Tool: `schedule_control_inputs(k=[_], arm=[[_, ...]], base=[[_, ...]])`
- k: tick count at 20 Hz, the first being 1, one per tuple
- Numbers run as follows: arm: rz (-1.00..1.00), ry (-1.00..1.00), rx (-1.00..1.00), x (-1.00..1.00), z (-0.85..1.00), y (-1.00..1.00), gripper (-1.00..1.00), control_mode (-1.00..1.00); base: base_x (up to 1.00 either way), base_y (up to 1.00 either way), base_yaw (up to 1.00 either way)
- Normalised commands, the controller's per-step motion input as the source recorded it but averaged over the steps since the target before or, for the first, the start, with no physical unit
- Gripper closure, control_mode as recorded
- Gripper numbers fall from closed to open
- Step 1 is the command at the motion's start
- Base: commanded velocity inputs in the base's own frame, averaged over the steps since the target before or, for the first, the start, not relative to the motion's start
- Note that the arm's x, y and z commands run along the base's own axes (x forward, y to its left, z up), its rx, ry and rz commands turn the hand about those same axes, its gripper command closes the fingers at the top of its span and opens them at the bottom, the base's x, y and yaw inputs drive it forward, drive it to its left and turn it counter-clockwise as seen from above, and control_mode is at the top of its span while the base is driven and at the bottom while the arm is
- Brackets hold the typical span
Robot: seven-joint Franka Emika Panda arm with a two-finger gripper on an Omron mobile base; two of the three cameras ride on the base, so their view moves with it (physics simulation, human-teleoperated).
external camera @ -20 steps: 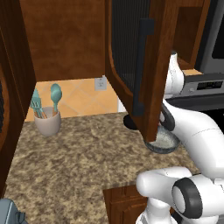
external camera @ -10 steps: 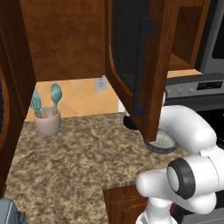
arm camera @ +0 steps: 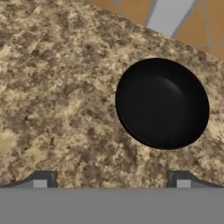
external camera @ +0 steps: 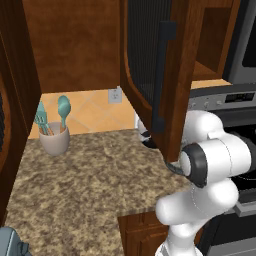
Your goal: Pick up the bowls on the counter and stack them on top of one another in the open cabinet. Place the smaller bowl on top of the larger bowl.
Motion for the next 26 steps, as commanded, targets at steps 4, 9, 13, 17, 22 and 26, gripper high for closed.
schedule_control_inputs(k=[4,9,13,17,22,26], arm=[[0.19,-0.04,-0.08,0.7,-0.64,0.0,-1.0,-1.0],[0.11,0.0,-0.08,0.53,-0.5,0.0,-1.0,-1.0],[0.07,0.0,-0.06,0.38,-0.37,0.0,-1.0,-1.0],[0.03,0.0,-0.01,0.12,-0.26,0.0,-1.0,-1.0],[0.0,0.0,0.0,0.0,-0.07,0.0,1.0,-1.0],[0.0,0.0,0.01,0.0,0.04,0.0,1.0,-1.0]], base=[[0.0,0.0,0.0],[0.0,0.0,0.0],[0.0,0.0,0.0],[0.0,0.0,0.0],[0.0,0.0,0.0],[0.0,0.0,0.0]])
